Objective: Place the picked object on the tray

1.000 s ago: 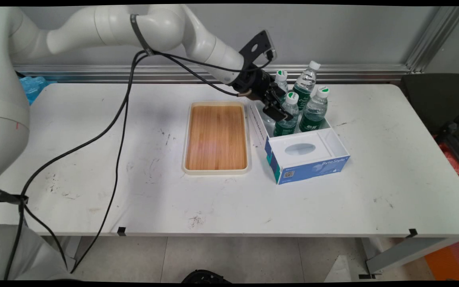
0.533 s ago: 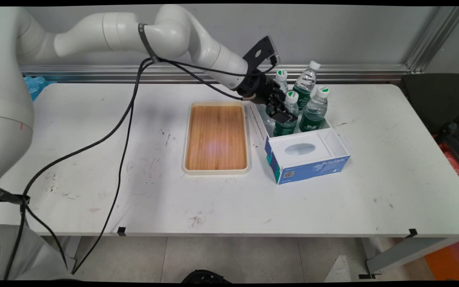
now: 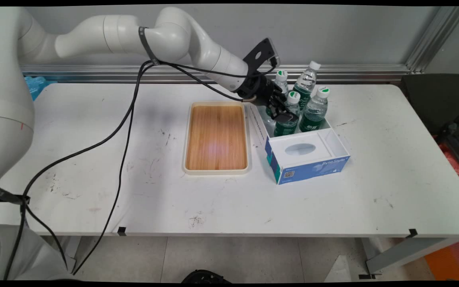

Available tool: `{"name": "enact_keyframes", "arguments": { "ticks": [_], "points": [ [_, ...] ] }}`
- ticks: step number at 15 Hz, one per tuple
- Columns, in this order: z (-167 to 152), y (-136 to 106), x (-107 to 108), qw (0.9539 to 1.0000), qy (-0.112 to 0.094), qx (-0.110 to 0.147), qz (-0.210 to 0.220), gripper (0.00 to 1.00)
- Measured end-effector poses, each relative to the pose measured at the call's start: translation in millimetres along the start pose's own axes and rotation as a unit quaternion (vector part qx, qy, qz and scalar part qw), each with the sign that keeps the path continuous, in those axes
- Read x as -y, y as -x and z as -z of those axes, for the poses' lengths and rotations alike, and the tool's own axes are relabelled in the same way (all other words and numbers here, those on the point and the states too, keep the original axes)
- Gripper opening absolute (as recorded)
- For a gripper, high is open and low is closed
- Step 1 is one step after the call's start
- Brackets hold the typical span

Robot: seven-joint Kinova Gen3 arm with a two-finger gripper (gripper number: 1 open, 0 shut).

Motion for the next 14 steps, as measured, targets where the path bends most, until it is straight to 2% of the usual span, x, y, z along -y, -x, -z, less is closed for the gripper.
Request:
{"name": "enact_keyframes", "arguments": {
  "ticks": [7, 14],
  "points": [
    [26.4, -26.7, 6.4, 0.9998, -0.007, -0.004, -0.018, 0.00],
    [79.0, -50.3, -6.7, 0.9997, -0.003, 0.010, -0.020, 0.00]
  ]
}}
